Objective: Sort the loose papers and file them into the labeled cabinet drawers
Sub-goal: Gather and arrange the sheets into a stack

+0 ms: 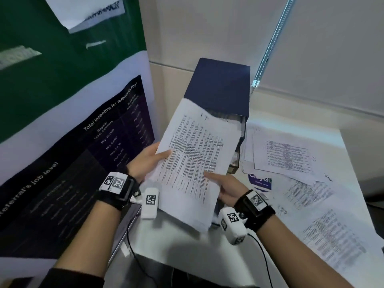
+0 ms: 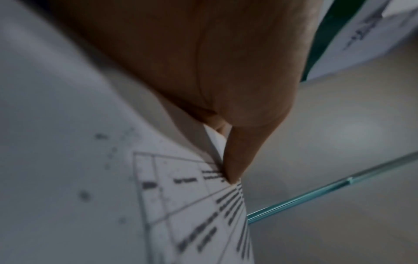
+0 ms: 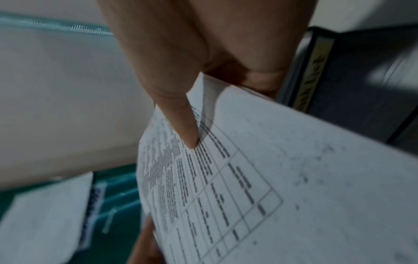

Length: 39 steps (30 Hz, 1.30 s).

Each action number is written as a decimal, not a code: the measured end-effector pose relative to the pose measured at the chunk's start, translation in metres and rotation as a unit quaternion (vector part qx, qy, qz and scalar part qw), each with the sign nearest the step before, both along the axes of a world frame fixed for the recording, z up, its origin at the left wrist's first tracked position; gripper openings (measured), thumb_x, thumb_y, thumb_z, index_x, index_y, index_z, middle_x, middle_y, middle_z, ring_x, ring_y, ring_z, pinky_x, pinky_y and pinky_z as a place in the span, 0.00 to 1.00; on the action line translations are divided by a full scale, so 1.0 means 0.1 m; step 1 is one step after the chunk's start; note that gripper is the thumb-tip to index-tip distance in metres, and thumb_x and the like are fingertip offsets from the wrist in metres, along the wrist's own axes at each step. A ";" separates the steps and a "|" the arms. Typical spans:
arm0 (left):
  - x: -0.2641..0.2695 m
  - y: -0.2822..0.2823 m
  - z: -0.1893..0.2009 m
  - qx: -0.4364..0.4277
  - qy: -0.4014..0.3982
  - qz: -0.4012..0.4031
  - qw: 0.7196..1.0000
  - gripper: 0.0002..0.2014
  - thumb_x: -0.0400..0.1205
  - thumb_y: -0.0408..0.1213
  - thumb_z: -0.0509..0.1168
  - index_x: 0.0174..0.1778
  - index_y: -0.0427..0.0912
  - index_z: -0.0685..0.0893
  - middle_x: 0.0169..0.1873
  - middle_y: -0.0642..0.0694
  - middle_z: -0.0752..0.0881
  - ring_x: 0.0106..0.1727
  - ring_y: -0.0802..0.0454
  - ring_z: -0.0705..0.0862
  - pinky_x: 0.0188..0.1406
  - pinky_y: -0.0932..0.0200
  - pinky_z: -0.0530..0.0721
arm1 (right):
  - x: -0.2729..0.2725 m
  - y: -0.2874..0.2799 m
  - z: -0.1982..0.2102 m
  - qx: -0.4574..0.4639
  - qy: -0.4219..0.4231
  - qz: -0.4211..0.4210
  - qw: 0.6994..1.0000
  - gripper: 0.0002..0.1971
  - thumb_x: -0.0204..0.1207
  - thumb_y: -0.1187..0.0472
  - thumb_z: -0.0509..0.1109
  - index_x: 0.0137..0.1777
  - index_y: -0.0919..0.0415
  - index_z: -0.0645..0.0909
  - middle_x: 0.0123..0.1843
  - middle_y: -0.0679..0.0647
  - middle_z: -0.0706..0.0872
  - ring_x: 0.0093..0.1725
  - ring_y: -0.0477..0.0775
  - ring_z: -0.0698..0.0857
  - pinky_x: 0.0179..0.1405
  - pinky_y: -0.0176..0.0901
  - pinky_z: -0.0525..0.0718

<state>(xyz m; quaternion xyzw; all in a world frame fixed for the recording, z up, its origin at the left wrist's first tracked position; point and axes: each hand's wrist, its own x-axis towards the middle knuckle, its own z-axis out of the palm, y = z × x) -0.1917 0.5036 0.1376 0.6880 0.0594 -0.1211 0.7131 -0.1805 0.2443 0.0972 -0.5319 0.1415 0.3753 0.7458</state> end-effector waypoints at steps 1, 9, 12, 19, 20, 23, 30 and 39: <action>-0.07 0.06 -0.05 0.041 0.002 0.000 0.999 0.14 0.85 0.31 0.63 0.67 0.37 0.80 0.58 0.41 0.89 0.61 0.41 0.87 0.57 0.54 0.87 | -0.06 0.01 -0.09 -0.032 -0.016 0.012 0.999 0.31 0.66 0.61 0.82 0.69 0.71 0.80 0.63 0.65 0.88 0.62 0.62 0.87 0.67 0.62 0.82; -0.67 0.54 -0.70 0.234 0.117 0.025 0.965 0.19 0.78 0.29 0.73 0.63 0.44 0.81 0.40 0.51 0.92 0.43 0.54 0.91 0.50 0.51 0.89 | -0.65 0.25 -0.73 -0.197 -0.071 0.274 0.939 0.32 0.58 0.40 0.86 0.61 0.52 0.86 0.57 0.54 0.91 0.51 0.57 0.91 0.56 0.54 0.87; -0.89 0.63 -0.96 0.285 0.163 0.037 0.944 0.17 0.76 0.33 0.75 0.60 0.49 0.83 0.42 0.49 0.91 0.45 0.50 0.90 0.53 0.47 0.88 | -0.89 0.37 -1.25 -0.176 0.017 0.335 0.925 0.47 0.52 0.41 0.89 0.70 0.62 0.80 0.69 0.65 0.83 0.59 0.62 0.84 0.65 0.55 0.78; -1.11 0.43 -1.07 0.250 0.197 0.016 0.948 0.18 0.79 0.29 0.72 0.63 0.49 0.80 0.49 0.49 0.88 0.47 0.53 0.87 0.42 0.59 0.85 | -1.31 0.34 -0.99 -0.104 0.166 0.343 0.919 0.12 0.75 0.62 0.77 0.55 0.69 0.88 0.55 0.61 0.91 0.54 0.57 0.90 0.56 0.47 0.87; -1.14 0.39 -1.12 0.242 0.217 0.001 0.946 0.18 0.79 0.28 0.71 0.61 0.48 0.80 0.50 0.47 0.87 0.46 0.53 0.87 0.40 0.59 0.85 | -1.35 0.30 -1.00 -0.106 0.173 0.359 0.911 0.07 0.76 0.61 0.76 0.45 0.66 0.91 0.48 0.59 0.92 0.46 0.54 0.92 0.49 0.42 0.88; -1.17 0.34 -1.34 0.254 0.238 -0.042 0.937 0.28 0.74 0.33 0.76 0.71 0.40 0.78 0.59 0.43 0.87 0.55 0.45 0.88 0.57 0.47 0.87 | -1.47 0.17 -1.09 -0.104 0.174 0.371 0.906 0.18 0.62 0.54 0.86 0.46 0.64 0.89 0.46 0.58 0.92 0.44 0.54 0.90 0.54 0.46 0.85; -1.00 0.43 -2.10 0.260 0.240 -0.039 0.935 0.59 0.48 0.77 0.75 0.76 0.55 0.73 0.71 0.48 0.81 0.65 0.49 0.84 0.67 0.48 0.83 | -1.26 -0.07 -1.11 -0.137 0.196 0.160 0.958 0.24 0.74 0.50 0.77 0.66 0.62 0.82 0.60 0.63 0.89 0.49 0.61 0.91 0.47 0.54 0.90; -0.89 -0.16 -1.55 0.294 0.212 -0.034 0.931 0.29 0.80 0.42 0.72 0.77 0.46 0.72 0.75 0.42 0.74 0.71 0.44 0.78 0.67 0.60 0.76 | -0.80 -0.34 -0.99 -0.248 0.088 0.065 0.963 0.10 0.83 0.52 0.66 0.46 0.59 0.80 0.40 0.60 0.88 0.30 0.47 0.87 0.28 0.37 0.84</action>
